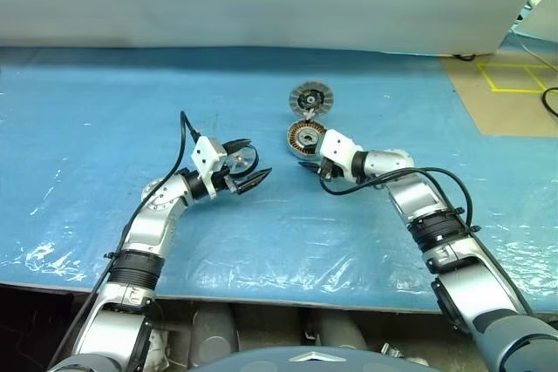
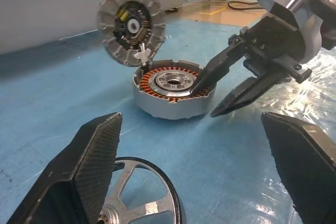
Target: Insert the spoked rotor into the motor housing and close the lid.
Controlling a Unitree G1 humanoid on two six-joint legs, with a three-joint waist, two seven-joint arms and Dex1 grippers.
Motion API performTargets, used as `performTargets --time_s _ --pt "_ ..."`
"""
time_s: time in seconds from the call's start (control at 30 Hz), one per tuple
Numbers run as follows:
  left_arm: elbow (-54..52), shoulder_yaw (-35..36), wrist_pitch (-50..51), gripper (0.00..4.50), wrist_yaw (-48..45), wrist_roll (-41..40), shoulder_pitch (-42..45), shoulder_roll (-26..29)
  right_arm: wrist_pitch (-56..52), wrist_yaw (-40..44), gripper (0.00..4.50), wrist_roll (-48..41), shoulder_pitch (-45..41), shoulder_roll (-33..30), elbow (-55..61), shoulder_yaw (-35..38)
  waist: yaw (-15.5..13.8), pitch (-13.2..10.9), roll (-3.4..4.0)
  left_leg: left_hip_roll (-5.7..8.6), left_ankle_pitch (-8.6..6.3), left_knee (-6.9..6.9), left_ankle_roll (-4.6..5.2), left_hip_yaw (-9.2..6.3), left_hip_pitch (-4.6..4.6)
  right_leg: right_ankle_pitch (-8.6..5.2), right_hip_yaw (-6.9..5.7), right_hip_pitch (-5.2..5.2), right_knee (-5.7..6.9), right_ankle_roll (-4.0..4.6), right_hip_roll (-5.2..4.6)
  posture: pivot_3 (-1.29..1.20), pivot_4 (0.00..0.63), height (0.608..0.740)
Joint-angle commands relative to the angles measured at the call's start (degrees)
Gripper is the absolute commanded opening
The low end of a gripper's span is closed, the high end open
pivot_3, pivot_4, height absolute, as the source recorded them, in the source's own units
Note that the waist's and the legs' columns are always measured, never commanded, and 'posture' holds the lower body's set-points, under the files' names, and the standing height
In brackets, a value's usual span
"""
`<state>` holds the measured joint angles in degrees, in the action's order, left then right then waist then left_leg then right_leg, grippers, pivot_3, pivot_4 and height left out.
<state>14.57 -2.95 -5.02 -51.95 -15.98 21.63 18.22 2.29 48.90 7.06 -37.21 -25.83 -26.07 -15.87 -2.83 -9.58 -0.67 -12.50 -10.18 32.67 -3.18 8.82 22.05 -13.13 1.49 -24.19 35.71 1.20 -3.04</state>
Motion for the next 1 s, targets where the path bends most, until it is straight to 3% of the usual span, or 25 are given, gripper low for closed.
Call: performTargets --time_s 0.03,0.07,0.27,0.47,0.6,0.8,0.9,1.0 --pt "-2.4 0.8 -0.8 4.5 0.6 -0.1 0.1 0.5 1.7 0.1 0.42 1.1 -0.2 -0.5 -1.3 -0.5 0.0 0.0 0.0 0.0 0.0 0.01 0.0 0.0 -0.01 -0.03 0.0 0.01 0.0 0.05 0.0 0.0 0.15 0.74" --pt "-2.4 0.8 -0.8 4.5 0.6 -0.1 0.1 0.5 1.9 -0.1 0.06 1.2 -0.3 -0.4 -1.4 -0.3 0.0 0.0 0.0 0.0 0.0 0.01 0.0 0.0 -0.01 -0.03 0.0 0.02 0.0 0.05 0.0 0.0 0.15 0.74" --pt "-1.8 0.6 -0.8 4.5 0.6 -0.1 1.0 0.5 3.7 -2.7 0.03 0.5 -0.9 0.3 0.0 1.5 0.0 0.0 0.0 -0.01 0.0 0.07 0.0 0.0 -0.01 -0.04 0.01 0.03 0.01 0.07 0.0 0.0 0.15 0.74" --pt "-2.6 -0.1 0.6 4.5 -0.6 -0.3 0.4 1.1 -4.1 7.4 0.03 -10.4 3.1 0.1 13.3 3.3 -0.1 0.0 0.0 -0.04 0.0 0.06 0.01 0.0 0.02 -0.04 0.01 0.02 -0.02 0.06 0.01 0.0 0.15 0.74" --pt "-5.3 -1.7 2.1 4.5 -2.4 -0.6 -2.4 1.4 -11.8 15.7 0.03 -13.6 7.7 -4.3 22.2 0.9 -0.3 0.0 0.0 -0.1 0.0 -0.07 0.01 -0.01 0.03 0.06 -0.05 0.0 -0.05 -0.1 0.06 0.0 0.15 0.74" --pt "-9.2 -2.1 4.3 4.5 -2.5 -1.2 -4.8 2.0 -17.8 19.7 0.03 -14.2 10.9 -8.0 27.4 -1.0 -1.0 0.0 0.01 -0.14 -0.01 -0.09 0.02 0.0 -0.02 -0.06 -0.06 0.0 -0.06 0.11 0.07 0.0 0.15 0.74" --pt "-10.1 -2.6 5.0 4.5 -2.6 -1.0 -5.5 2.1 -17.9 18.4 0.69 -14.5 11.7 -7.6 27.9 0.1 -1.0 0.0 0.01 -0.11 -0.02 0.01 0.03 0.03 -0.05 -0.07 0.02 0.02 -0.07 0.12 0.03 0.0 0.15 0.74" --pt "-9.9 -3.3 5.4 4.5 -3.3 -0.9 -5.5 1.9 -17.9 14.4 1.65 -15.9 11.7 -6.1 28.7 3.2 -1.0 0.0 0.01 -0.09 -0.02 0.06 0.03 0.08 -0.06 -0.07 0.07 0.02 -0.06 0.11 0.01 0.0 0.15 0.74"
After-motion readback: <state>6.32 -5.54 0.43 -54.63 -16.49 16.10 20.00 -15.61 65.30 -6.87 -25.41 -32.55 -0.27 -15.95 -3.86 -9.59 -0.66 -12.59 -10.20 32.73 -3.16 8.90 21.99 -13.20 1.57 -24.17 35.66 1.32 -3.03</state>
